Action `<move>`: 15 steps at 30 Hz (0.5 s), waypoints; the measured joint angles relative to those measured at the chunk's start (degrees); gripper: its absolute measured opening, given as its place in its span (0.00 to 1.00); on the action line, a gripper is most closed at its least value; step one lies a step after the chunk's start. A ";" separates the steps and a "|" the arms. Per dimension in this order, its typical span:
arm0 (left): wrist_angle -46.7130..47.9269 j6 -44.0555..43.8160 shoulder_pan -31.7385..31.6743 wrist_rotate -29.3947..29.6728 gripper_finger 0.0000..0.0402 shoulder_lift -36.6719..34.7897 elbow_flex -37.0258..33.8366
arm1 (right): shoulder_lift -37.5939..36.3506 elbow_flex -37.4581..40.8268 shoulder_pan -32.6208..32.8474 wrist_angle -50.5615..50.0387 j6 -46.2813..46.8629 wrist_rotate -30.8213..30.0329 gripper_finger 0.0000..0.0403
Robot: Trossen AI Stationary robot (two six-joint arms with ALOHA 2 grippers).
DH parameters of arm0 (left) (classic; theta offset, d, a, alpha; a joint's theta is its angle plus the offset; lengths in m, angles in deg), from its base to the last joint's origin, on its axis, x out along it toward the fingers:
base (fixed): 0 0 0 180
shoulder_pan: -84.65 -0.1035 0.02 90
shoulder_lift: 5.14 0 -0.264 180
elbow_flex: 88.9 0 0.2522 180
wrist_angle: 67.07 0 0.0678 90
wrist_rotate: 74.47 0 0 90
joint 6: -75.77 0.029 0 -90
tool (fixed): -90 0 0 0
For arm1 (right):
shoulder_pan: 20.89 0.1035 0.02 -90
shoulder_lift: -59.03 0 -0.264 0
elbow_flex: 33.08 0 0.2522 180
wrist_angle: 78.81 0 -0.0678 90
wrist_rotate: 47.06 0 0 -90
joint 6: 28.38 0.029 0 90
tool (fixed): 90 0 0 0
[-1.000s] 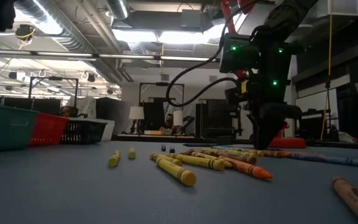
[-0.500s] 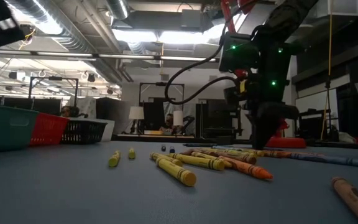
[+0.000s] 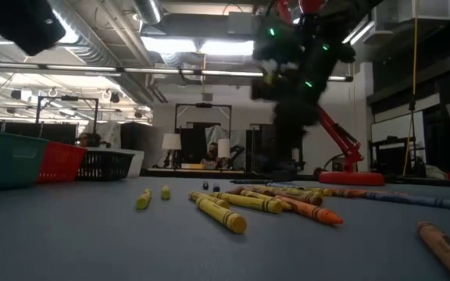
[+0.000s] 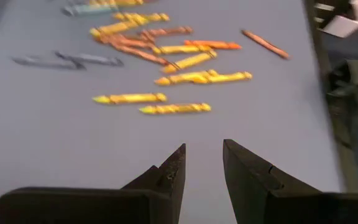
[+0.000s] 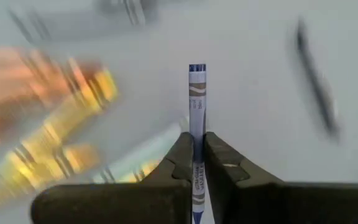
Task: Sort crayons
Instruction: Put the violet crayon into the light orange bin
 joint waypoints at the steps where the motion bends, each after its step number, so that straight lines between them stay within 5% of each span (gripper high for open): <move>1: 0.02 1.18 -0.45 1.25 0.23 0.00 0.00 | 0.00 -0.36 0.00 3.21 0.13 1.16 0.04; 8: 0.01 8.02 -4.49 8.05 0.23 0.00 0.00 | -0.09 -0.62 0.07 25.28 0.16 12.26 0.05; 15: -0.07 8.24 -9.75 11.22 0.23 0.00 0.00 | -0.13 -0.62 0.11 36.54 0.16 18.05 0.05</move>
